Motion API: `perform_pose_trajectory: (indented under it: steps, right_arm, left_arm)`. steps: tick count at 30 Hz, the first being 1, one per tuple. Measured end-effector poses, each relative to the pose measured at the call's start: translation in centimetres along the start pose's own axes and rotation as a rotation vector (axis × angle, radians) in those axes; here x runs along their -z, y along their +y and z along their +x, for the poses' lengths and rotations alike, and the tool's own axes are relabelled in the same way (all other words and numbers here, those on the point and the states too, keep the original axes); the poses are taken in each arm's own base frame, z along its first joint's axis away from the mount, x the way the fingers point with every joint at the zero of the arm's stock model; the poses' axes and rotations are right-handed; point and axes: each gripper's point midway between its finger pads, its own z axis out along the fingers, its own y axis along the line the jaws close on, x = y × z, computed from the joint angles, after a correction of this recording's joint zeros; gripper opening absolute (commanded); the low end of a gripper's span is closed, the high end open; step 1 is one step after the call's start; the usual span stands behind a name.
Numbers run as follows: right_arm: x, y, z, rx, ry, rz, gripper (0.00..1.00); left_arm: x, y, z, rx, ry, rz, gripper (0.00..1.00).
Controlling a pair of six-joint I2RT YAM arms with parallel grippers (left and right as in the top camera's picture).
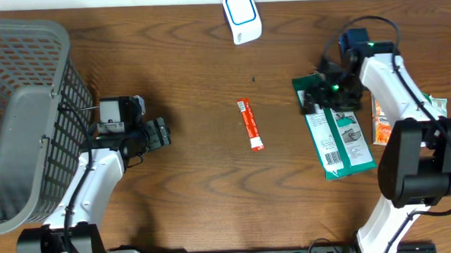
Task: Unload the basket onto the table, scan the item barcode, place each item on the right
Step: 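Carry the gloves pack to the right side and set it down, then move the left gripper to the red Nescafe stick at center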
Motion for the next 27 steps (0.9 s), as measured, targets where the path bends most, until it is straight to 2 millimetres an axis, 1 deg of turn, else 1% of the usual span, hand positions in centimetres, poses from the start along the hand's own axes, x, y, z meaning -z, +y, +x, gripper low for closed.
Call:
perform_pose_trajectory:
  steps: [1,4,5,6,9,13,17,21,26,27]
  right_arm:
    - [-0.2,1.5,-0.4,0.027,-0.013,-0.054,0.99]
    - [-0.6,4.5,-0.7,0.069,-0.022,-0.15,0.99]
    - [-0.7,5.4,-0.6,0.08,-0.017,-0.174,0.91]
    - [-0.8,6.0,-0.4,0.088,-0.011,-0.188,0.86]
    - [-1.4,7.4,0.6,0.097,0.03,-0.204,0.85]
    - [-1.8,7.9,1.1,0.116,0.053,-0.181,0.89]
    - [-2.1,7.6,0.9,0.128,0.046,-0.15,0.92]
    - [-2.1,7.3,0.7,0.129,0.037,-0.135,0.99]
    - [-2.1,7.3,0.7,0.13,0.037,-0.13,0.99]
    - [-2.1,7.2,0.7,0.13,0.037,-0.13,0.99]
  left_arm:
    - [0.0,0.0,0.0,0.0,0.0,0.0,0.86]
    - [0.0,0.0,0.0,0.0,0.001,0.0,0.86]
    - [0.0,0.0,0.0,0.0,0.002,0.0,0.86]
    - [0.0,0.0,0.1,0.0,0.002,0.0,0.86]
    - [0.0,0.0,0.1,0.0,0.002,0.0,0.86]
    - [0.0,0.0,0.1,0.001,0.002,0.0,0.86]
    - [0.0,0.0,0.0,0.001,0.002,-0.001,0.86]
    - [0.0,-0.2,0.1,0.005,0.006,0.015,0.86]
    - [0.0,-0.5,-0.1,0.018,-0.002,0.028,0.86]
    - [0.0,-0.8,-0.6,0.046,-0.019,0.046,0.83]
